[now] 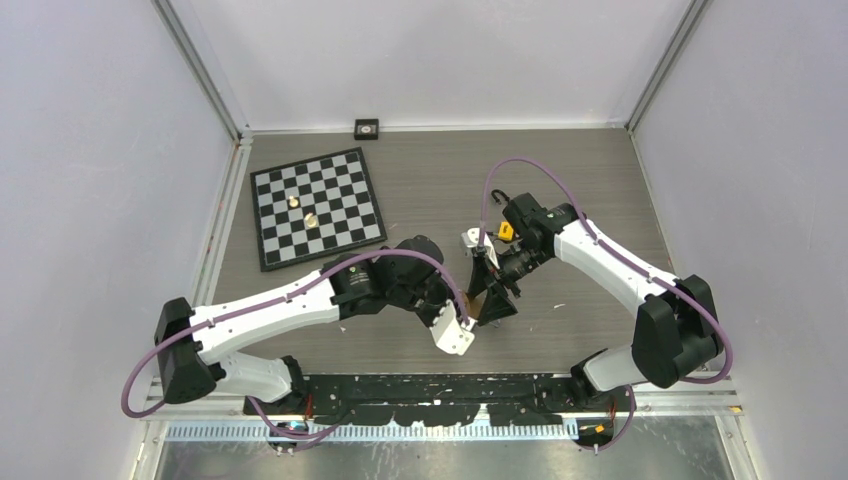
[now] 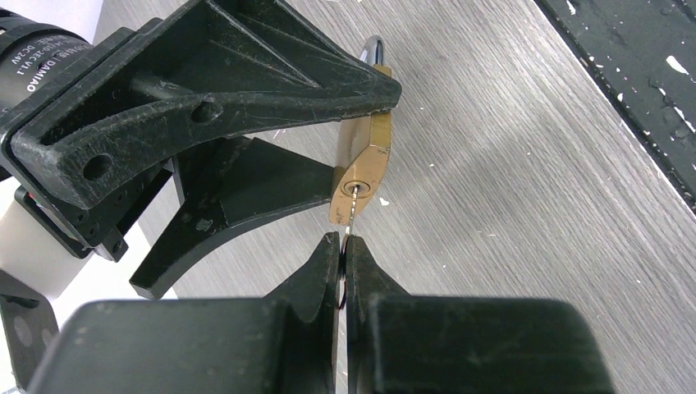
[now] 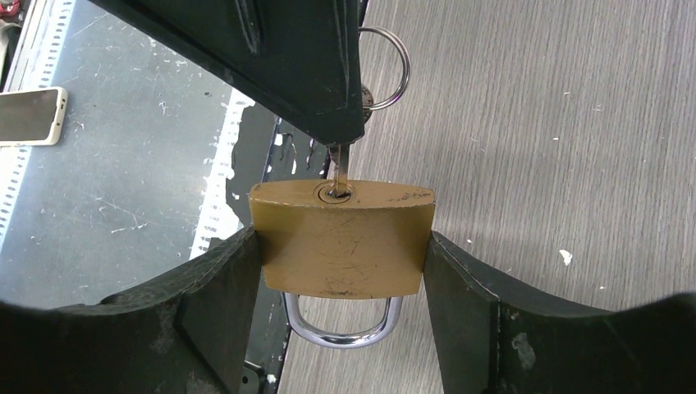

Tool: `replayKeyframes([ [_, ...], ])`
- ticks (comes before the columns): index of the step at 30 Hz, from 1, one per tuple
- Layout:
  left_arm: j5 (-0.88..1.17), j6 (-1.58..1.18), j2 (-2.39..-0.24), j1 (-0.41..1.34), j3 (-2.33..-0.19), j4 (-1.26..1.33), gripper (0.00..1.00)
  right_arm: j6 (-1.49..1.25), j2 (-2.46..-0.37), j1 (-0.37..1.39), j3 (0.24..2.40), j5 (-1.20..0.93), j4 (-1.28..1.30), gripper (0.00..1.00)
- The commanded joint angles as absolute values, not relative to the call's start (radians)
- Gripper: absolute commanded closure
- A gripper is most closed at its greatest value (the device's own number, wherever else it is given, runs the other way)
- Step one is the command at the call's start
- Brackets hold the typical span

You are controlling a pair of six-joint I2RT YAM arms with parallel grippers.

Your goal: Unlock with the key

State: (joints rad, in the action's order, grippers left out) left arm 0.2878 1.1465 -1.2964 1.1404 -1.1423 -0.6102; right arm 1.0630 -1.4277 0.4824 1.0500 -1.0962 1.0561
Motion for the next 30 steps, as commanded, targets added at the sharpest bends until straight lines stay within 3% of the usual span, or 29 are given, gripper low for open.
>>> replayKeyframes([
  [1, 0.311, 1.173, -1.294, 1.154, -1.134, -0.534, 1.00, 1.070, -1.422, 0.489, 1.082, -1.235, 1.056, 1.00],
  [23, 0.286, 1.229, -1.219, 1.155, -0.906, -0.291, 1.00, 1.068, -1.447, 0.491, 1.056, -1.278, 1.036, 0.99],
  [30, 0.308, 1.187, -1.246, 1.155, -0.941, -0.317, 1.00, 1.034, -1.435, 0.491, 1.052, -1.260, 1.005, 1.00],
])
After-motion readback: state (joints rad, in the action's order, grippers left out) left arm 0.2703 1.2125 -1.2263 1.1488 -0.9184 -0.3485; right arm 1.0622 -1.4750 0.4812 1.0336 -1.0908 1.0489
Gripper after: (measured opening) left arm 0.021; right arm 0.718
